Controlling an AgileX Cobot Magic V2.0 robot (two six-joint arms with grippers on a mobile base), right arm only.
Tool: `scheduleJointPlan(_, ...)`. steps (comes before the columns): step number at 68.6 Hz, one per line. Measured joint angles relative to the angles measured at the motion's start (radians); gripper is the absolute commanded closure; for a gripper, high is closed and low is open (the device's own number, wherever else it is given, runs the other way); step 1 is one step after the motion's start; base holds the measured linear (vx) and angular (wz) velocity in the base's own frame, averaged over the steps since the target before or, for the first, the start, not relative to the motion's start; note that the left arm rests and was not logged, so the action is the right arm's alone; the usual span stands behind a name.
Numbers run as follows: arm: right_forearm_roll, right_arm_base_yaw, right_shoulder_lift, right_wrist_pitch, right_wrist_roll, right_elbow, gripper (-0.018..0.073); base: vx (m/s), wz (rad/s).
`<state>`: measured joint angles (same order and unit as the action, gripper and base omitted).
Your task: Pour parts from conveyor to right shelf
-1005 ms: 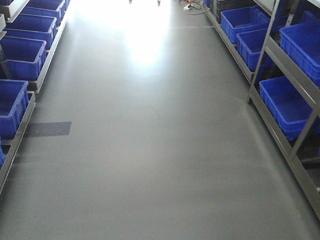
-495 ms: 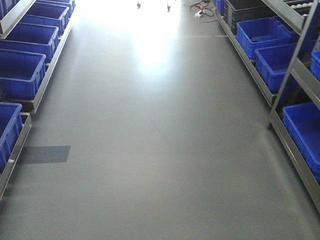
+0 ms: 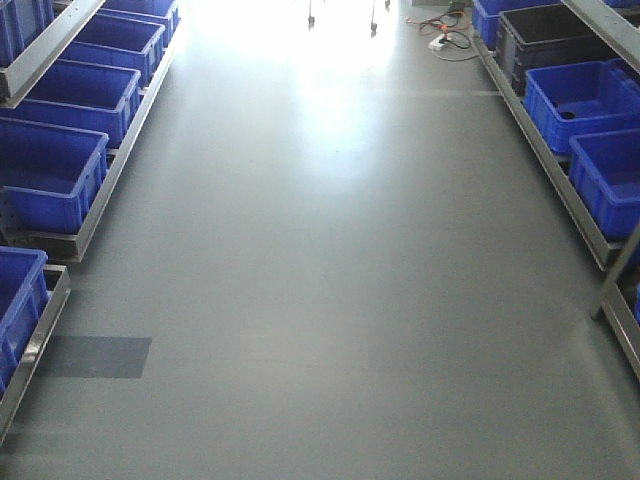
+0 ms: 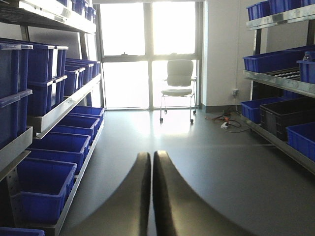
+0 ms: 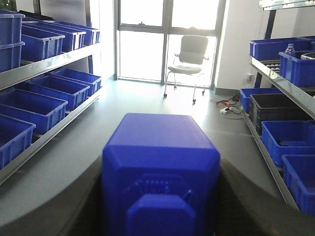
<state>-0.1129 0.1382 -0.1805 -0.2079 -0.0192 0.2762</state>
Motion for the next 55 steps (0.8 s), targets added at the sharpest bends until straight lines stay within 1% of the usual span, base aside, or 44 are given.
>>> scheduleJointPlan(15, 0.000, 0.000, 0.000, 0.000, 0.000, 0.000, 0.0568, 0.35, 0.18)
scheduleJointPlan(29, 0.000, 0.000, 0.000, 0.000, 0.000, 0.000, 0.0568, 0.29, 0.32)
scheduleJointPlan(42, 0.000, 0.000, 0.000, 0.000, 0.000, 0.000, 0.0568, 0.23, 0.44)
scheduleJointPlan(55, 0.000, 0.000, 0.000, 0.000, 0.000, 0.000, 0.0568, 0.18, 0.62)
